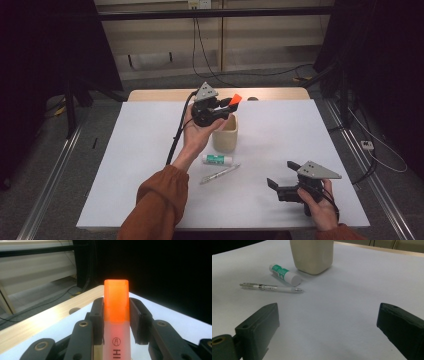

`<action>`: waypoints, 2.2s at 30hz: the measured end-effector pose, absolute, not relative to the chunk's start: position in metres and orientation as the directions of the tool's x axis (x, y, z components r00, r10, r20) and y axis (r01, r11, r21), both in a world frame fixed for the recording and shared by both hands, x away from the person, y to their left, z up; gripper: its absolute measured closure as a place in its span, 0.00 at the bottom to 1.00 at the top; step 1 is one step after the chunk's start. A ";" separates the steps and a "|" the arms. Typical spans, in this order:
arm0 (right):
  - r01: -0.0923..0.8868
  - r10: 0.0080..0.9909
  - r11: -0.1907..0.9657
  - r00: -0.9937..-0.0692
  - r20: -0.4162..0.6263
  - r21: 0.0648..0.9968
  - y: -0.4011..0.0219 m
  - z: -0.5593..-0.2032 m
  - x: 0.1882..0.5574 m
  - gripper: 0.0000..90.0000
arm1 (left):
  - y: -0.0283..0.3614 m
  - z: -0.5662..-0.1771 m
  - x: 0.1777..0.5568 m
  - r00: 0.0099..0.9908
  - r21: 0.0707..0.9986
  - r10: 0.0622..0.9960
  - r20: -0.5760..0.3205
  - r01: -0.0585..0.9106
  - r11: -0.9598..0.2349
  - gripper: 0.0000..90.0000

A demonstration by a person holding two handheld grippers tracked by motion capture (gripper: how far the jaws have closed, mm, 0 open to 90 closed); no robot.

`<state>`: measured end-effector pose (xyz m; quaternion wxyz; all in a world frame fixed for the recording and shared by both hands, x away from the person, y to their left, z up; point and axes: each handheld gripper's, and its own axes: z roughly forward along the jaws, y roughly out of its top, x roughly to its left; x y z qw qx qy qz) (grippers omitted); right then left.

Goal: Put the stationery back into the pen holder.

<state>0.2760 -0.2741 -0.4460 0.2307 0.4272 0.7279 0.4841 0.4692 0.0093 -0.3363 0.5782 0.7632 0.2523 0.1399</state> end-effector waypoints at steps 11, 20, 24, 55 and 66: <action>0.399 0.846 0.163 -0.527 0.080 0.903 -0.275 -0.446 0.275 0.05 | 0.005 -0.351 0.486 0.822 0.941 0.560 -0.099 0.260 -0.215 0.75; 0.401 0.845 0.164 -0.529 0.082 0.902 -0.275 -0.446 0.275 0.05 | 0.004 -0.362 0.488 0.818 0.929 0.570 -0.084 0.271 -0.251 0.74; 0.408 0.847 0.157 -0.524 0.090 0.899 -0.275 -0.446 0.276 0.05 | 0.008 -0.368 0.489 0.820 0.919 0.563 -0.108 0.299 -0.259 0.74; 0.406 0.850 0.157 -0.520 0.086 0.901 -0.276 -0.446 0.276 0.05 | 0.024 -0.370 0.478 0.821 0.876 0.561 -0.110 0.347 -0.336 0.47; 0.406 0.851 0.156 -0.518 0.087 0.900 -0.275 -0.446 0.276 0.05 | 0.036 -0.359 0.470 0.832 0.857 0.541 -0.120 0.362 -0.366 0.16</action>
